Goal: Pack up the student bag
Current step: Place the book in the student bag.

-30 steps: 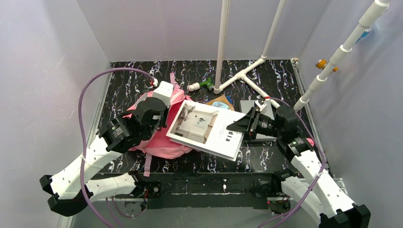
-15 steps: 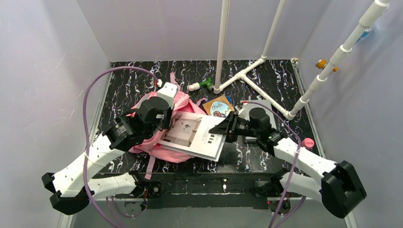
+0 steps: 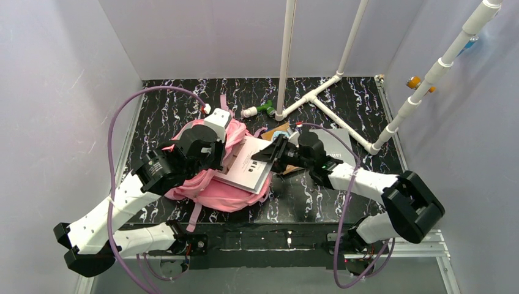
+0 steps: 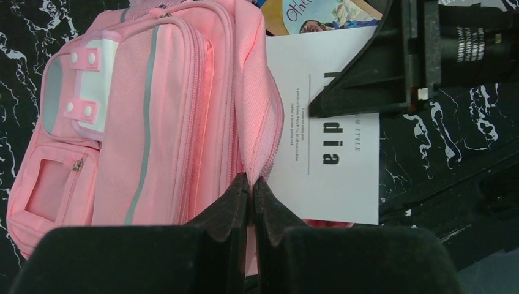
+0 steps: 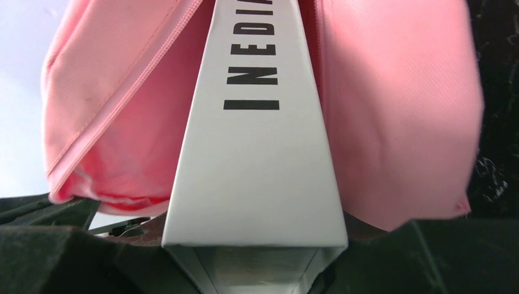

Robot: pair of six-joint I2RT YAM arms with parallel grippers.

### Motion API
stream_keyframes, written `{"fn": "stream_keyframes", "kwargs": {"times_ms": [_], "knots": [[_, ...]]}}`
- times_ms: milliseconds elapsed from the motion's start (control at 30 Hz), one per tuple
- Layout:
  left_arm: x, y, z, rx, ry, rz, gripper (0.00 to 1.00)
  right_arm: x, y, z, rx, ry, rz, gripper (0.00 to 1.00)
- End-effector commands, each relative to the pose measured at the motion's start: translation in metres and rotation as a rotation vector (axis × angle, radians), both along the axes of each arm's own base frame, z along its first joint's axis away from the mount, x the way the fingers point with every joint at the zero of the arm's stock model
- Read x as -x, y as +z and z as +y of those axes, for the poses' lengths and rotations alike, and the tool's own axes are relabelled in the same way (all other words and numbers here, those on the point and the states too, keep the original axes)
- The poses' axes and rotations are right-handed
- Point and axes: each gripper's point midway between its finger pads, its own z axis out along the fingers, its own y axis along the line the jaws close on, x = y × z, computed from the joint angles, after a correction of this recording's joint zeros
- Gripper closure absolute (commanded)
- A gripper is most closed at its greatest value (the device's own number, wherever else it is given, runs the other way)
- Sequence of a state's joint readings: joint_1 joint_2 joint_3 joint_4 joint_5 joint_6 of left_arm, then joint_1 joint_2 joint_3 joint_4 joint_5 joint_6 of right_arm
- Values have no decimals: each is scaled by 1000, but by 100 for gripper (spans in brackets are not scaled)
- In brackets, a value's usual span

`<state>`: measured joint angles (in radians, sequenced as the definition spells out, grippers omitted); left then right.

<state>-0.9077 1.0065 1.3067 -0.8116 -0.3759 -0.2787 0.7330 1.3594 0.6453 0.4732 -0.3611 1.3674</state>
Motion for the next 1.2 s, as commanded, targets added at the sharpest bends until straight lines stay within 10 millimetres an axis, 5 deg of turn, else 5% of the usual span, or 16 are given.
{"fn": "stream_keyframes", "kwargs": {"times_ms": [0,300,600,800,1000,1167], "knots": [[-5,46,-15,160,-8,-83,100,-12,61,33,-164,-6,-175,99],[-5,43,-20,181,-11,-68,100,-33,15,65,-145,-68,-152,99],[-5,36,-21,181,-7,-57,100,-54,-12,133,-197,-76,-207,94],[-7,18,0,126,70,-78,100,-54,-43,128,-176,-103,-171,70],[-15,-1,16,45,141,-99,100,-32,-73,98,80,-33,-173,17],[-16,-2,20,31,135,-125,100,-1,-75,63,199,59,-200,3]]}}
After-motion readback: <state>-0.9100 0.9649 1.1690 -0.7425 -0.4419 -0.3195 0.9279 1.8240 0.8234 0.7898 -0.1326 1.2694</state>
